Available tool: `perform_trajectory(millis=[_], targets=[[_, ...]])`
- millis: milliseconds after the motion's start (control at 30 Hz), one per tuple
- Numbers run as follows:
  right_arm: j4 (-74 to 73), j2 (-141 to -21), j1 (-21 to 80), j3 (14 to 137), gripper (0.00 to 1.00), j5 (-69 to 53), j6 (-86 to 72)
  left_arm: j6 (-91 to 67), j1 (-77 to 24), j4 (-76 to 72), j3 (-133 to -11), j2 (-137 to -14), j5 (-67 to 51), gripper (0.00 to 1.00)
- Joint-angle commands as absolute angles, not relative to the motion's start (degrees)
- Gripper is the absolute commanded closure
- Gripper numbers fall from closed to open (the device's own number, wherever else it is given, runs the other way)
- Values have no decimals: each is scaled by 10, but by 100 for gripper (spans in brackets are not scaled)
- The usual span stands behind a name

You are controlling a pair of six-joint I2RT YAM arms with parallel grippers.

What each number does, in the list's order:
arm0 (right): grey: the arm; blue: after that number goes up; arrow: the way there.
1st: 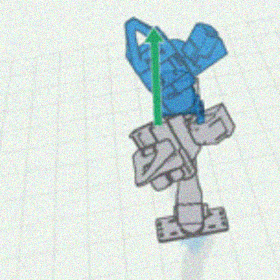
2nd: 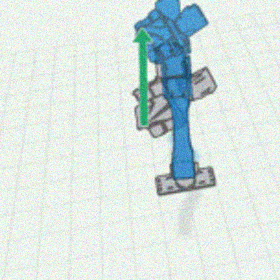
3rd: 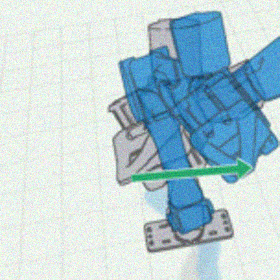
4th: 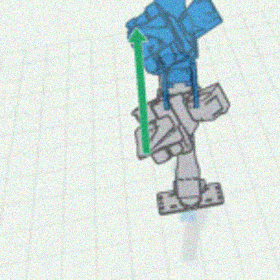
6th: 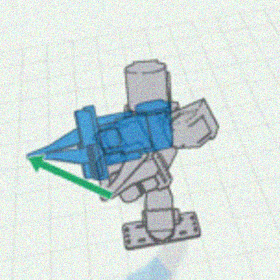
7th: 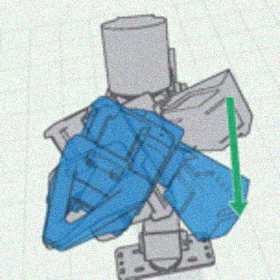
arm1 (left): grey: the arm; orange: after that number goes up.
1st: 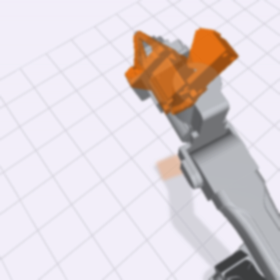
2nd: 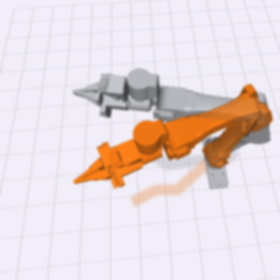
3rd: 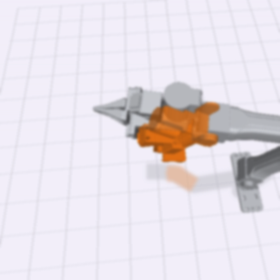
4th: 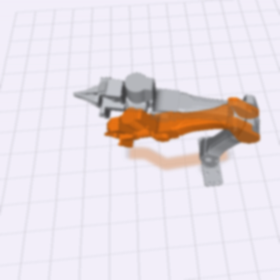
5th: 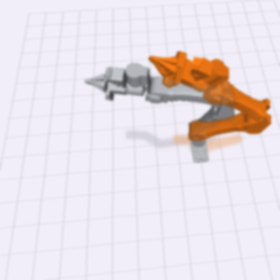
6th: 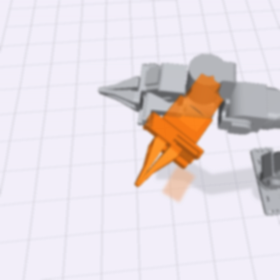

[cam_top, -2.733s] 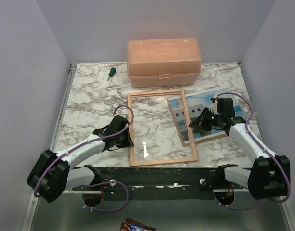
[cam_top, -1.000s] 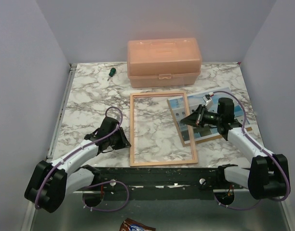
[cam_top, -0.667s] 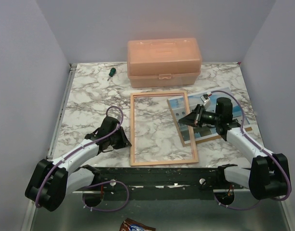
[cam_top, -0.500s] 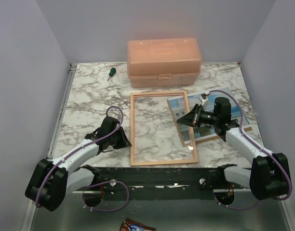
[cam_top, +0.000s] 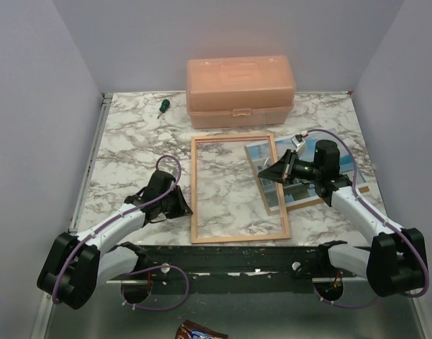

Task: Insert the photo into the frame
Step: Place the photo frame item in the photo frame.

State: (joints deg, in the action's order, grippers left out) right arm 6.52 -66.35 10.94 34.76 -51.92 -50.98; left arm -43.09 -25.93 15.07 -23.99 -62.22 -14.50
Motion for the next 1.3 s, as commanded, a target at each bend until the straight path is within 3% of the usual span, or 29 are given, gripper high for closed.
perform_trajectory(millis=[0,767,1267], targets=[[52,-654,114,364,99,-521,-498,-410,-255,185,-229,-640,-111,90],[12,-656,116,412,99,-530,-427,-406,-254,184,-231,-647,-116,90],[36,-695,116,380,100,-532,-417,-404,-252,183,-230,-646,-118,90]])
